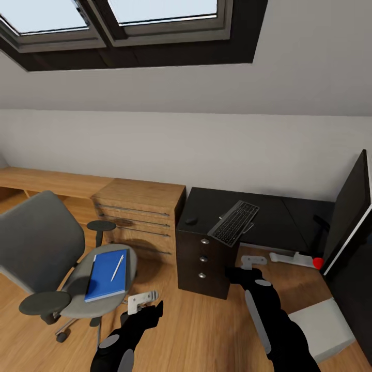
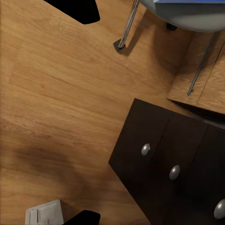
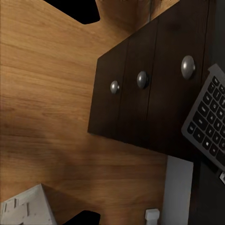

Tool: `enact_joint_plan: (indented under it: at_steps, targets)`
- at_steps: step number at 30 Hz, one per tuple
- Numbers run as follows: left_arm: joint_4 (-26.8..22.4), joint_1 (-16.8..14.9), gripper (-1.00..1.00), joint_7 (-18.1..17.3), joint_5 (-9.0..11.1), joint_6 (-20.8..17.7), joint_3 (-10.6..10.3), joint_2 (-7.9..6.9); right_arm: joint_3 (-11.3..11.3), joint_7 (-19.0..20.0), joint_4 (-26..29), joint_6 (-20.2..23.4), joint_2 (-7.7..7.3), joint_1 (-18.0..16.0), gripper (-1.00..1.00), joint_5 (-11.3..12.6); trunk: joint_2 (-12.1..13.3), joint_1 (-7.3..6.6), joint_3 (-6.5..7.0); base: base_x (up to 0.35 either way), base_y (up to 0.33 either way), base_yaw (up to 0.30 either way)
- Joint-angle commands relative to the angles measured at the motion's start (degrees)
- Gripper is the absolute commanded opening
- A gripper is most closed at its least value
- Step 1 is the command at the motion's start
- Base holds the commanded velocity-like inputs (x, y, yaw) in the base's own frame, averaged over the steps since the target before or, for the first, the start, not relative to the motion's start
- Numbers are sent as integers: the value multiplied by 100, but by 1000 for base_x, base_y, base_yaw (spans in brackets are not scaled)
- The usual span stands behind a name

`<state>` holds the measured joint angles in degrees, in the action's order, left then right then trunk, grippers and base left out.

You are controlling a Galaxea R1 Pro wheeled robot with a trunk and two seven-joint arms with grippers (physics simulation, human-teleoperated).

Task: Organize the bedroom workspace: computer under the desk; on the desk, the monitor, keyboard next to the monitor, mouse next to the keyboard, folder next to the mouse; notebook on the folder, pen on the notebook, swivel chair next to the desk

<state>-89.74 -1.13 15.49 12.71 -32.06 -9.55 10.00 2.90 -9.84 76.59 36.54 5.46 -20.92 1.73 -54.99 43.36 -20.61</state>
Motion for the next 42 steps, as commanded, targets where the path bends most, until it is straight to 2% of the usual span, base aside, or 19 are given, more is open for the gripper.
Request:
enact_joint_plan:
  at_steps: [1,20,34,42]
  targets:
    - [-8,-5,100,51,59,-20,-5,0,8,-36,1,29,-1,-3,100,20,36,-22,11,0,0,0]
    - [-8,-4,100,51,52,-20,10,0,8,-52,-113,20,-1,-3,100,2,798,-439,353,0,0,0]
    - [-8,-3,100,51,64,-23,428,0,8,-60,-110,-26,-1,-4,100,-6,798,-439,435,-13,0,-88]
    - [-8,-2,100,51,73,-28,485,0,8,-54,-109,-40,-1,-2,100,1,798,-439,500,-197,0,-115]
